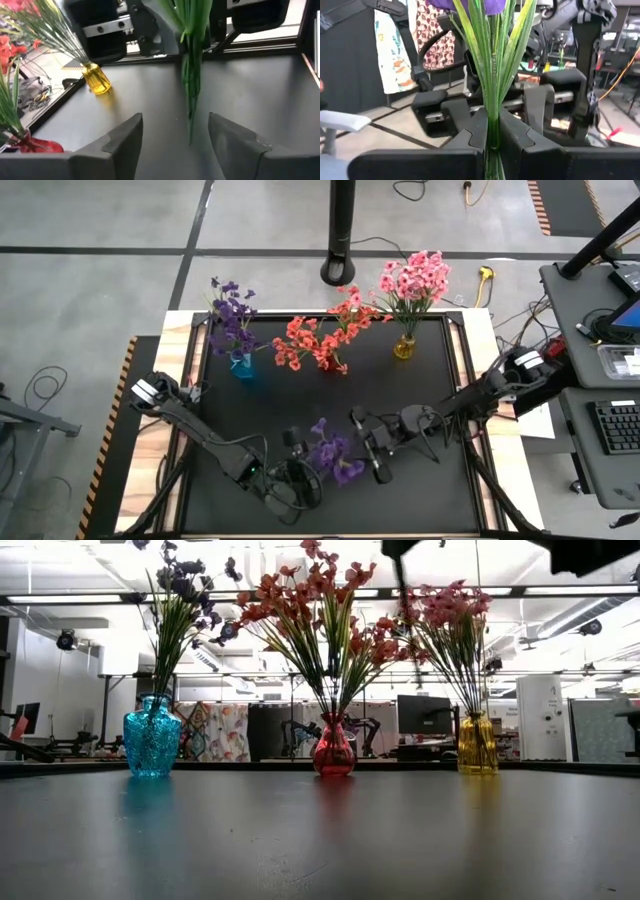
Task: Sort flowers into vase by color
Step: Put the violet flowers into the blue vase
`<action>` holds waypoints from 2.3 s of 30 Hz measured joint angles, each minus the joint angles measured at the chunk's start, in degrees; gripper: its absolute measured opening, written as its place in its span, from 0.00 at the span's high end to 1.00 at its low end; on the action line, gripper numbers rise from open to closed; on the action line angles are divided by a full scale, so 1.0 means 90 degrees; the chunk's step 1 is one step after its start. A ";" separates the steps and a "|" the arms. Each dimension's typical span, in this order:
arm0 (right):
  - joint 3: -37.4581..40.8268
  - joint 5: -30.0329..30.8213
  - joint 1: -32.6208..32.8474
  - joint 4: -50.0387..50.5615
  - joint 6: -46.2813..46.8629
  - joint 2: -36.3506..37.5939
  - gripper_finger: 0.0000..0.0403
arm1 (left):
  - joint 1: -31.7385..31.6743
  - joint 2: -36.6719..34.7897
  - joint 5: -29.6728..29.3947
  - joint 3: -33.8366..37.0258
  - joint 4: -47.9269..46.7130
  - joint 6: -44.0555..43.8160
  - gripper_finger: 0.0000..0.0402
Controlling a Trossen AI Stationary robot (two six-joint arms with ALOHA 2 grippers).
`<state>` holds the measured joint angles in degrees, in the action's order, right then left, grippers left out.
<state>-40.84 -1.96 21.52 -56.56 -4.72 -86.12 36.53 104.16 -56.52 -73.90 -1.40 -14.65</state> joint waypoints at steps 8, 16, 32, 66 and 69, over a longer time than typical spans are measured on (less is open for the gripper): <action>-0.0552 0.0001 -0.0013 0.0037 -0.0439 -0.0455 0.94 | -0.0050 0.0000 -0.0020 -0.0006 0.0439 0.0574 0.45; -0.0634 0.0089 -0.0022 0.0014 -0.0455 -0.0539 0.94 | -0.0043 0.0000 -0.0302 -0.0011 0.0730 0.1058 0.71; -0.0627 0.0676 -0.0015 0.0755 0.0049 0.0050 0.53 | 0.0047 -0.0229 -0.1238 -0.0013 -0.0267 0.0705 0.99; -0.0539 0.2386 -0.0384 0.2776 0.0302 0.0813 0.35 | -0.1405 -0.4687 -0.2204 0.1762 -0.9832 -0.8107 1.00; -0.0539 0.2386 -0.0384 0.2776 0.0309 0.0813 0.34 | -0.1532 -0.4908 -0.2300 0.1994 -0.9700 -0.8153 1.00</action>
<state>-45.69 19.51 18.06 -31.57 -1.93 -78.81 22.74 59.99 -77.22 -55.95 -88.70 -88.02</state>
